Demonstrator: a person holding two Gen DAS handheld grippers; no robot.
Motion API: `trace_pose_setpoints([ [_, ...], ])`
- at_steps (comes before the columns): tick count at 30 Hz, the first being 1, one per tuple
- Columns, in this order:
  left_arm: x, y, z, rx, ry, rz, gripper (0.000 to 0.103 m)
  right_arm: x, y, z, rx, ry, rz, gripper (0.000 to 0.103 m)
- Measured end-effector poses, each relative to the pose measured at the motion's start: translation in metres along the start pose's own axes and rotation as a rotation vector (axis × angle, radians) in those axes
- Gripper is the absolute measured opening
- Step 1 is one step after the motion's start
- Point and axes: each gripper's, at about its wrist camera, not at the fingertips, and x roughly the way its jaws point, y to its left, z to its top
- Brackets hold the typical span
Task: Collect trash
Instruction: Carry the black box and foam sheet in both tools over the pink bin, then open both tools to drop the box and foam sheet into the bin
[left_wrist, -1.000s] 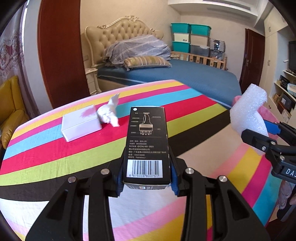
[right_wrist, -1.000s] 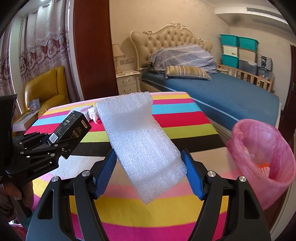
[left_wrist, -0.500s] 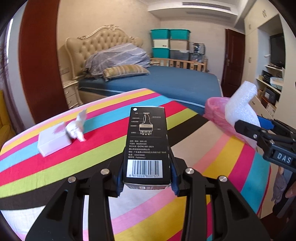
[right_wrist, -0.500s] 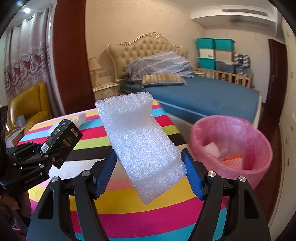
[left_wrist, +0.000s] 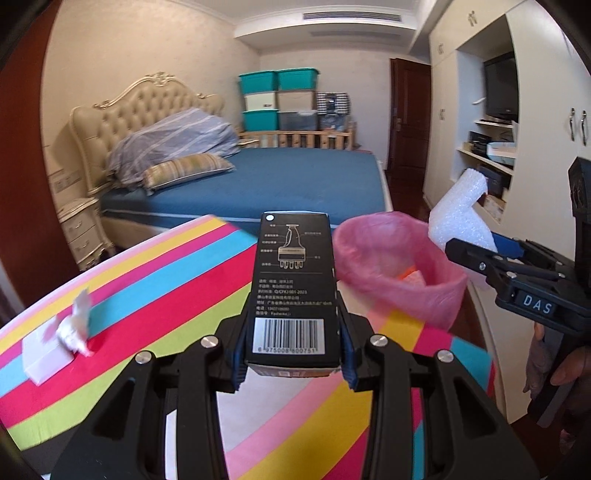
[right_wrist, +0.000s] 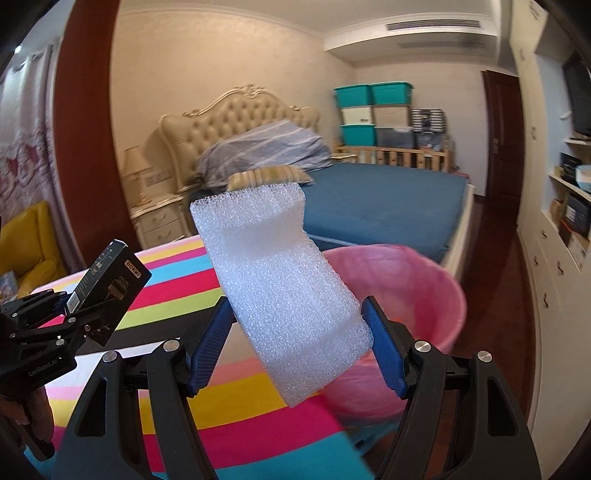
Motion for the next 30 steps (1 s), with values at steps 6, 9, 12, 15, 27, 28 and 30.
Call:
trace_pose_setpoints([
  [6,0.020,-0.025,0.026,0.036,-0.027,-0.075,0.038,0.000,-0.035,0.007,0.043,-0.022,-0.052,0.069],
  [9,0.034,-0.037,0.036,0.034,-0.025,-0.115,0.038,0.004,-0.048,0.014,0.054,-0.025,-0.061,0.069],
  [12,0.049,-0.047,0.044,0.031,-0.017,-0.148,0.038,0.013,-0.059,0.020,0.049,-0.019,-0.072,0.069],
  [15,0.065,-0.056,0.052,0.025,-0.007,-0.181,0.038,0.024,-0.071,0.026,0.056,-0.008,-0.064,0.069],
  [27,0.115,-0.073,0.069,-0.028,0.042,-0.233,0.039,0.068,-0.096,0.054,0.033,0.001,-0.023,0.070],
  [28,0.117,-0.073,0.070,-0.034,0.045,-0.236,0.039,0.073,-0.096,0.059,0.038,0.006,-0.019,0.070],
  [30,0.125,-0.072,0.071,-0.052,0.051,-0.241,0.039,0.082,-0.101,0.062,0.041,0.015,-0.006,0.071],
])
